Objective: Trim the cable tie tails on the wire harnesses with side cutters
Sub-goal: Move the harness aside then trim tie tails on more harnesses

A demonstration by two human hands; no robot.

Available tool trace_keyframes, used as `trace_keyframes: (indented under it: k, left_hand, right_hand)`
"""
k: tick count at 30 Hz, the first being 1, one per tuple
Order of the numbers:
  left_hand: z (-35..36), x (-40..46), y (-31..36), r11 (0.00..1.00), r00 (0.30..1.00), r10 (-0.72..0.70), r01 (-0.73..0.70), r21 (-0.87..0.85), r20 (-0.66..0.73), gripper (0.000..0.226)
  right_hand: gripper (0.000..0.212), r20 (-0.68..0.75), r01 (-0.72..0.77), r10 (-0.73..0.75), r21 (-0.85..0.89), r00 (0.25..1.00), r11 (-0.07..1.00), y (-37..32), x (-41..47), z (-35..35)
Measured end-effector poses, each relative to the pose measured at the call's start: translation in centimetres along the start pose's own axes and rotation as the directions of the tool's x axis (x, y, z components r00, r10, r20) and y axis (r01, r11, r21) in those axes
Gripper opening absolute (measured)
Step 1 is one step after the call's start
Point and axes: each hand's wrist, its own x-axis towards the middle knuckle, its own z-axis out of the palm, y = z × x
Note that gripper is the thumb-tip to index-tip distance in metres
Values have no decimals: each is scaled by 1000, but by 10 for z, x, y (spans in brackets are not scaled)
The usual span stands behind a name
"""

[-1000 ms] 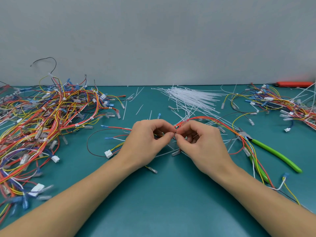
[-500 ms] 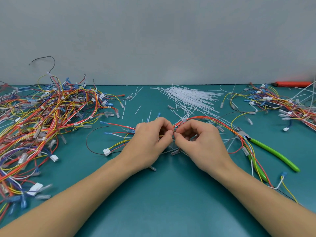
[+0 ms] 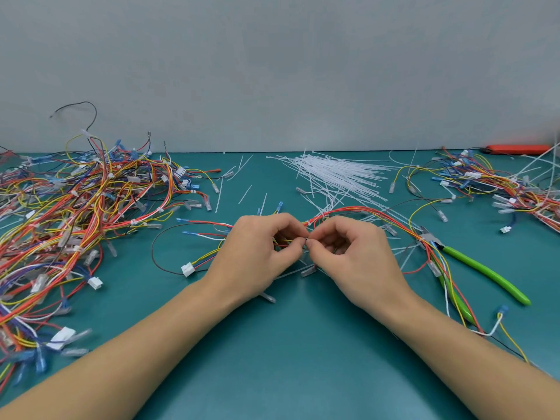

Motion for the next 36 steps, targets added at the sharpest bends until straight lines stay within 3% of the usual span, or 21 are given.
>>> trace_keyframes:
  k: [5, 10, 13, 17, 19, 21, 25, 30, 33, 36]
  left_hand:
    - [2, 2, 4, 981, 988, -143, 134, -141, -56, 12]
    - [4, 5, 6, 905, 946, -324, 307, -296, -9, 12]
    - [3, 5, 7, 913, 957, -289, 276, -301, 1, 15]
    - [2, 2, 4, 988, 996, -92, 92, -122, 8, 18]
    - [0, 1, 3, 995, 998, -62, 63, -73, 9, 17]
    - [0, 1, 2, 990, 996, -91, 89, -108, -11, 15]
    - [0, 5, 4, 882, 950, -312, 285, -374, -12, 7]
    - [2, 7, 9, 795, 904, -428, 383, -471, 14, 5]
    - [3, 6, 8, 809, 911, -412, 369, -458, 8, 7]
    - [3, 3, 5, 904, 961, -275, 254, -343, -12, 12]
  right_hand:
    - [14, -23, -8, 8, -13, 1000, 1000, -1, 1, 2]
    - [14, -15, 21, -21, 22, 1000, 1000, -2, 0, 3]
    - [16, -15, 37, -37, 34, 999, 999, -3, 0, 2]
    - [17, -5, 28, -28, 18, 1000, 999, -1, -1, 2]
    - [17, -5, 23, -23, 5, 1000, 1000, -1, -1, 2]
    - [17, -4, 17, -17, 12, 1000, 1000, -1, -1, 1]
    - [17, -4, 6, -6, 24, 1000, 1000, -3, 1, 1]
    - [15, 22, 17, -18, 35, 1000, 999, -5, 0, 1]
    - [15, 31, 13, -14, 37, 999, 999, -5, 0, 1]
    - [18, 26, 10, -11, 37, 1000, 999, -5, 0, 1]
